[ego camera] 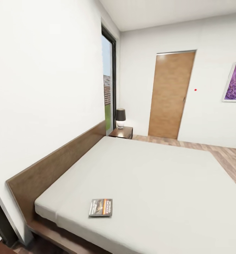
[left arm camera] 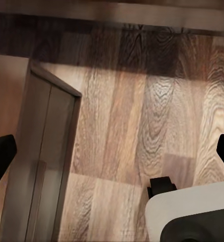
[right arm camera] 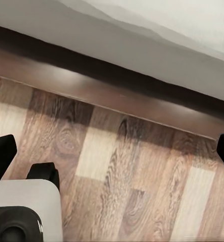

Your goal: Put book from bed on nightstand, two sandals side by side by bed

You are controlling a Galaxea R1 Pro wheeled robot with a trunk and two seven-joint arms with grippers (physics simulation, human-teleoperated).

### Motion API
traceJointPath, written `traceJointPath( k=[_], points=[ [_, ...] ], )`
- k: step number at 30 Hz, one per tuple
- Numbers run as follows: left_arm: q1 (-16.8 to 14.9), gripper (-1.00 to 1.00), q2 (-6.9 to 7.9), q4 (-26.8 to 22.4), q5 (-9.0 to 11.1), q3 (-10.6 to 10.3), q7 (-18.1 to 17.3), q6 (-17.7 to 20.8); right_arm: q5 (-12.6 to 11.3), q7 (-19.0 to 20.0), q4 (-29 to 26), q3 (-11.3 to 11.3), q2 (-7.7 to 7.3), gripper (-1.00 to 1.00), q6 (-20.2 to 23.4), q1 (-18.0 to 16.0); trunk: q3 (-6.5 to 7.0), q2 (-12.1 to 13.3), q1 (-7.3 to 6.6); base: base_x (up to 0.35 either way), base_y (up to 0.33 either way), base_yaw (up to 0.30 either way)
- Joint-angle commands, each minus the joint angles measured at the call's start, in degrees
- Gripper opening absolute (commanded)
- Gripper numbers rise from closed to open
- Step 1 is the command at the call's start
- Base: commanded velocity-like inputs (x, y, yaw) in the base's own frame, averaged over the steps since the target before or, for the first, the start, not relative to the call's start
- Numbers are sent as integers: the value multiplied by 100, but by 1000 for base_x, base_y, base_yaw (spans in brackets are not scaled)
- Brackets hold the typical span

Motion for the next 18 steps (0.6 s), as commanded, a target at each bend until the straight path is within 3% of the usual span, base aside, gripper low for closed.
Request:
traceJointPath(
  k=[1, 18],
  points=[
    [-2, 100, 2, -1, 57, -49, -7, -14, 53, 18, 7, -50, -1, 100, -19, -6, -8, -5, 1, 43, 29, -277],
    [8, 100, 2, -8, 49, -49, -7, -14, 54, 19, 7, -50, -1, 100, -19, -6, -8, -5, 1, 83, 56, -277]
  ],
)
